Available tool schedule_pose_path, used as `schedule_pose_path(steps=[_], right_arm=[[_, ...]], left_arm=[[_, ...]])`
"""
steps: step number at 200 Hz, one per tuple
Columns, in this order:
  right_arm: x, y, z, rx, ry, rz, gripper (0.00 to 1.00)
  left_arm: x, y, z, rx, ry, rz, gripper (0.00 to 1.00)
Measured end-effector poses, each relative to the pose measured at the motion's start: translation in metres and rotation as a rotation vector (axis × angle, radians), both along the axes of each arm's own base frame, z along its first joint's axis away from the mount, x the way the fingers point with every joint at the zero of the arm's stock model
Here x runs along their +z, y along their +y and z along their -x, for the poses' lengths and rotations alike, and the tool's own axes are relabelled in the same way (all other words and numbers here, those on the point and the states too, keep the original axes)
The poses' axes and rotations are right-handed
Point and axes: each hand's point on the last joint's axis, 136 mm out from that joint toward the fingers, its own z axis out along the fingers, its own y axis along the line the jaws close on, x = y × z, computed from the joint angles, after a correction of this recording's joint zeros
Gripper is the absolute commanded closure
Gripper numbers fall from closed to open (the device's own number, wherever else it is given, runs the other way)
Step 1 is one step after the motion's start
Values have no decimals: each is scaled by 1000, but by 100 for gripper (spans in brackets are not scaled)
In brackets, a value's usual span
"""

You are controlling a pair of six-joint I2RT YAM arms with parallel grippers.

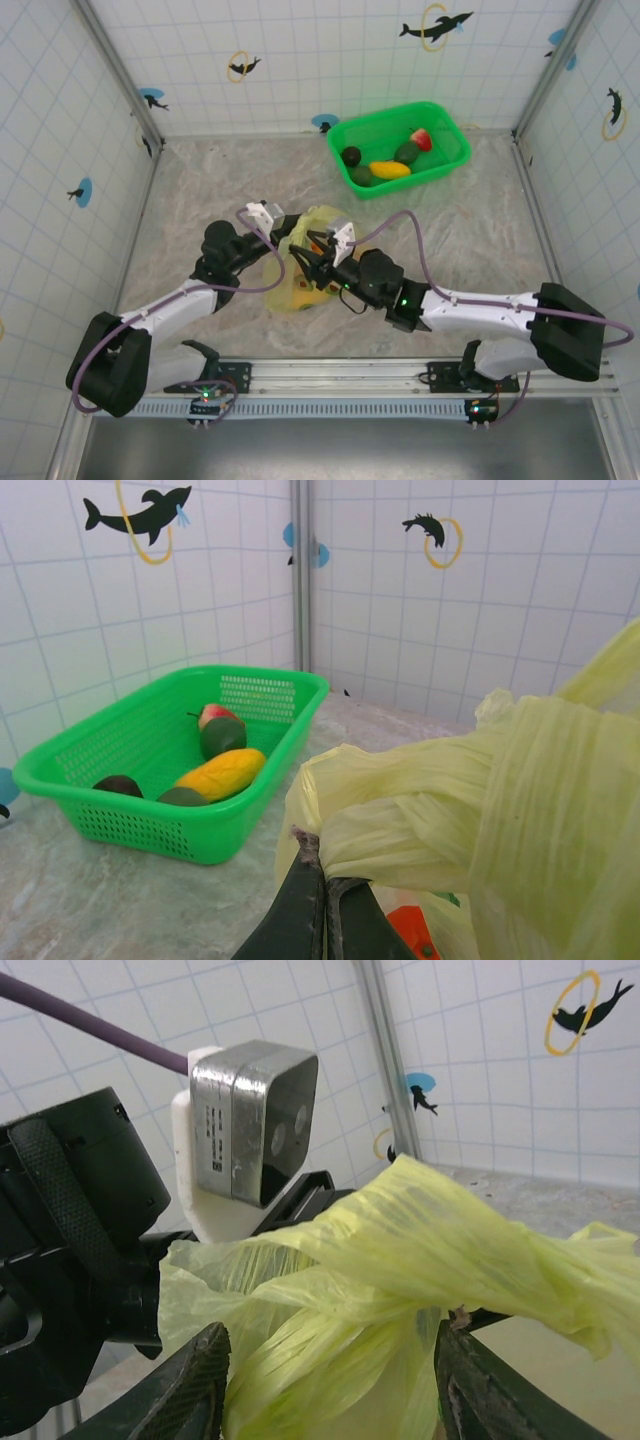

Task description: Place the fake fruits into the plastic bag and tie a complex knot

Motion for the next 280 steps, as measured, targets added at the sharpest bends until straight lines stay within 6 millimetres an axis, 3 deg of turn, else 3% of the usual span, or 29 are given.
schedule_pose_path(steps=[108,140,170,225,247,280], right_arm=[[-5,-3,-8,-5,35,-3,86],[-8,-5,-11,-3,48,5,86],[-11,-5,-12,18,77,-3,68],[-22,-4,-13,37,122,15,65],[-28,-3,-15,45,142,19,71],[-34,-1,-15,60,163,24,94]], left_arm=[[4,2,0,10,-10,5,100],[0,3,-1,22,-5,2,100],[1,4,0,27,-8,4,100],[1,4,0,26,-10,5,100],[1,4,0,26,-10,5,100],[1,4,0,26,-10,5,100]])
